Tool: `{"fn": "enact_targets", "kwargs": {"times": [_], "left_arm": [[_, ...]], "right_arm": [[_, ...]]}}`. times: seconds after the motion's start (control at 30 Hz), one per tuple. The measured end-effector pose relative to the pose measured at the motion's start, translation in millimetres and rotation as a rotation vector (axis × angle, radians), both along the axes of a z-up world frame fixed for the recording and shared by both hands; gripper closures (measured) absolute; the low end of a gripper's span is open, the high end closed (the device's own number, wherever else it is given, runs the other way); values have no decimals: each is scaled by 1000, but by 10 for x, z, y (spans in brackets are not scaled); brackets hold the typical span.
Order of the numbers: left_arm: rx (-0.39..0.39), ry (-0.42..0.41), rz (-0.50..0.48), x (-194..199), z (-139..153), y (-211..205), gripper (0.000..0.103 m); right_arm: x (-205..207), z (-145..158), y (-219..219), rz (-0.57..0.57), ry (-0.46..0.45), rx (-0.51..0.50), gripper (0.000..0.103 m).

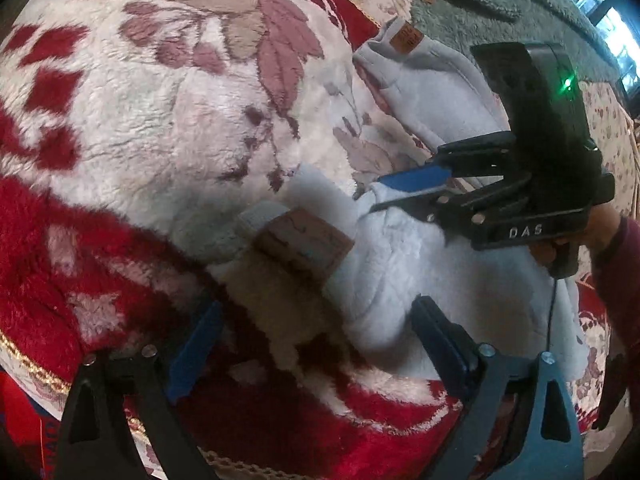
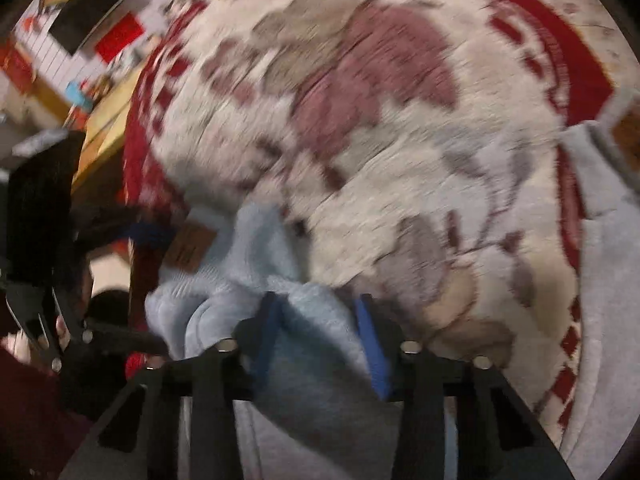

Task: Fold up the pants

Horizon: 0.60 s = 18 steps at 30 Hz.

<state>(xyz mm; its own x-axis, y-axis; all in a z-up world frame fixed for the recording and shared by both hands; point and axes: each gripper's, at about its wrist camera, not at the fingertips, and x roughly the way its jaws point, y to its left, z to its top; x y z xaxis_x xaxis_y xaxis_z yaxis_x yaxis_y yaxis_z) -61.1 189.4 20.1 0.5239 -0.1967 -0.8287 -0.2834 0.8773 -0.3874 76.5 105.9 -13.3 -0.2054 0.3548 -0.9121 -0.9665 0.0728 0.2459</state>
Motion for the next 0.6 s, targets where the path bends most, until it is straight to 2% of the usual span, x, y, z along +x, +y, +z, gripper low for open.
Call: {"fn": "enact_targets", "kwargs": {"times": [0.13,0.2,0.23,0.3,0.33,0.37,0.43,0.53,0.6], "left_arm": [[55,-4,-1,107,-57,-87,0],[93,-29,-14,154,-42,-140,1],[108,-47,-31,181,-24,-172,4],[92,-75,-85,269,34,-236,55],[87,-81,-107,309,59,-266,62],[105,-87,-113,332,79,-284,65],[186,-131,-141,359,193,-354,67],[224,-215,-133,317,387,-330,69],[219,-186,-121,329,348,-277,63]], "right_arm": [[-170,-2,33,1,-64,-7,75],[-304,30,42,6,-121,-7,79],[-366,69,34,16,-154,-5,82],[-477,160,14,22,-206,3,85],[-510,201,0,12,-224,8,86],[-533,263,-16,0,-247,17,87],[-536,371,-37,-24,-280,38,89],[-520,652,-102,-84,-339,118,89],[-460,764,-164,-128,-359,166,89]]}}
